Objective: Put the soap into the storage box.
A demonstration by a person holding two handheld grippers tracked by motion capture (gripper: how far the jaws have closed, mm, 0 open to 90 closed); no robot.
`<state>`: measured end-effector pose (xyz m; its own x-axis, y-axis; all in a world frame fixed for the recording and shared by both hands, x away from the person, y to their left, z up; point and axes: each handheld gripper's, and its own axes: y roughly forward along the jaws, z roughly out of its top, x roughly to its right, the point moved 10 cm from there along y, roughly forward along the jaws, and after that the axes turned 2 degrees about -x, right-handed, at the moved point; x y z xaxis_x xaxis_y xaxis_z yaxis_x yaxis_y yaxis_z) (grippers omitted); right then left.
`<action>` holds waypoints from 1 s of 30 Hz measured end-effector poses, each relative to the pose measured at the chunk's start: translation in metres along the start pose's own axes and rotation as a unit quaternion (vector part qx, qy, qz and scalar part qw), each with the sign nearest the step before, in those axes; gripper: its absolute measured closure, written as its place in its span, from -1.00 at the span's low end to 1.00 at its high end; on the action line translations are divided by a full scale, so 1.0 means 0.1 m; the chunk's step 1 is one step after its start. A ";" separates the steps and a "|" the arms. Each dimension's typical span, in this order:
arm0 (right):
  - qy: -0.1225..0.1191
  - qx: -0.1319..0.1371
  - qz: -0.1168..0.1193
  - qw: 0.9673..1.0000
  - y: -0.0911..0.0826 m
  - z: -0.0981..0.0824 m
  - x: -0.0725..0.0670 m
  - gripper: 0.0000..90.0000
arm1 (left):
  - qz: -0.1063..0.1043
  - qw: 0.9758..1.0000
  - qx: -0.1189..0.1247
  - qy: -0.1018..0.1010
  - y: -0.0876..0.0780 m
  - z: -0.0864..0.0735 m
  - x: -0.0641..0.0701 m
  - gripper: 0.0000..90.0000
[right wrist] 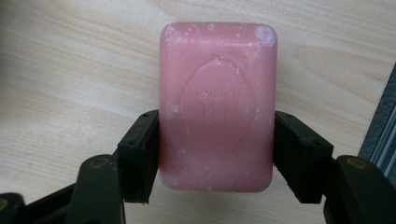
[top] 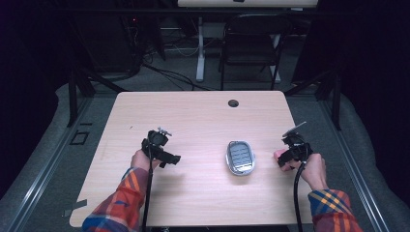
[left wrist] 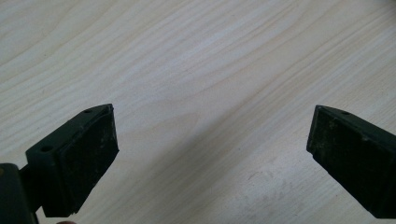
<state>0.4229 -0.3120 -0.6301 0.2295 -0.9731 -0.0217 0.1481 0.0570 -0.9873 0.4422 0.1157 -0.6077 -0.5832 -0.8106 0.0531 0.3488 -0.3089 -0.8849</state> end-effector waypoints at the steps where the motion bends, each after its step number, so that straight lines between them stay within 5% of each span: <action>1: -0.002 -0.004 0.002 1.000 -0.01 -0.01 0.00 -0.18 | 0.000 1.000 0.000 0.000 0.00 0.00 0.00 -0.96; 30: -0.040 -0.009 0.020 0.999 -0.24 -0.03 -0.13 -0.18 | -0.002 1.000 -0.003 0.004 0.01 0.00 0.02 -0.95</action>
<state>0.4137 -0.3016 -0.6067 0.3114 -0.9490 -0.0492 0.1204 0.0908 -0.9886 0.4419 0.1140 -0.6079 -0.5912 -0.8048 0.0531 0.3422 -0.3099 -0.8870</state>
